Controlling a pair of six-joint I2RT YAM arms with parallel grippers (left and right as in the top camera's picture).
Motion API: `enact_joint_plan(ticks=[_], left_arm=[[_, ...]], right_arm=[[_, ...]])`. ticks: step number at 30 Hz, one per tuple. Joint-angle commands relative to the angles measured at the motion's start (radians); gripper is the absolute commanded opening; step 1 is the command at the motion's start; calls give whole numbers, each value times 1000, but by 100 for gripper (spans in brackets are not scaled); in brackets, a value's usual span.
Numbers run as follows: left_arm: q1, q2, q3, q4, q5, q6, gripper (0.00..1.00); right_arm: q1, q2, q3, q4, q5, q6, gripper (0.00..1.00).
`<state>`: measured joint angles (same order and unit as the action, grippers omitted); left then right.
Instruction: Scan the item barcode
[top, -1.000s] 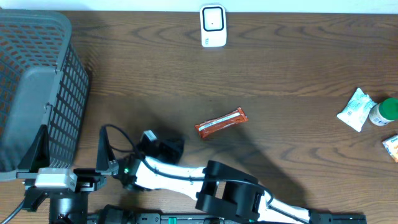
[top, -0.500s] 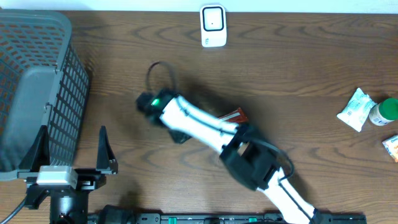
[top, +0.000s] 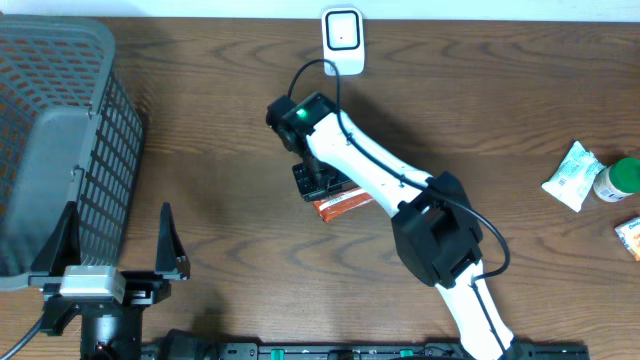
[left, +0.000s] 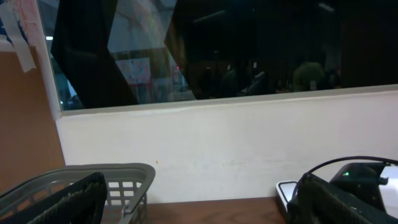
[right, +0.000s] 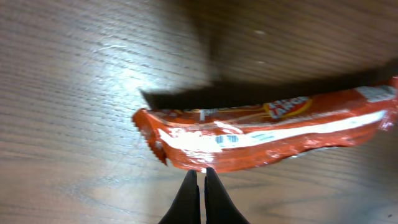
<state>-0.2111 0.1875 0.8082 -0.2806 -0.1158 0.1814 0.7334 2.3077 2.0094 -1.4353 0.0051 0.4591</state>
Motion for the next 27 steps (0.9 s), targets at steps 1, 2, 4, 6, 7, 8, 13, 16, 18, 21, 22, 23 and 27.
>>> enact_joint_plan(ticks=[1, 2, 4, 6, 7, 8, 13, 16, 18, 21, 22, 23, 27], left_arm=[[5, -7, -6, 3, -8, 9, 98], [4, -7, -6, 3, -8, 9, 98], [4, -7, -6, 3, -8, 9, 98], [4, -7, -6, 2, -8, 9, 98], [5, -7, -6, 0, -8, 9, 98], [4, -7, -6, -3, -8, 9, 98], [4, -7, -6, -7, -8, 9, 98], [4, -7, -6, -7, -8, 9, 98], [4, -7, -6, -7, -8, 9, 98], [5, -7, -6, -7, -8, 9, 98], [4, -7, -6, -7, -8, 9, 98], [4, -7, -6, -7, -8, 9, 98], [5, -7, -6, -9, -8, 9, 98]], right_arm=[[-6, -24, -4, -5, -7, -12, 2], [-6, -24, -11, -1, 5, -11, 2], [-6, -24, -42, 24, 36, -11, 2], [-6, -24, -77, 52, 38, -5, 2], [-6, -24, -100, 64, 37, 9, 2], [-6, -24, -125, 76, 37, 28, 2], [-6, -24, -217, 142, 26, 64, 2], [-5, -24, -210, 173, 6, 27, 2], [-7, -25, -174, 162, -9, -10, 2], [-16, -29, -78, 93, -14, -55, 2], [-20, -31, -37, 59, -14, -57, 2], [-24, -34, -2, 31, -14, -56, 1], [-36, -63, 88, -36, -15, -56, 1]])
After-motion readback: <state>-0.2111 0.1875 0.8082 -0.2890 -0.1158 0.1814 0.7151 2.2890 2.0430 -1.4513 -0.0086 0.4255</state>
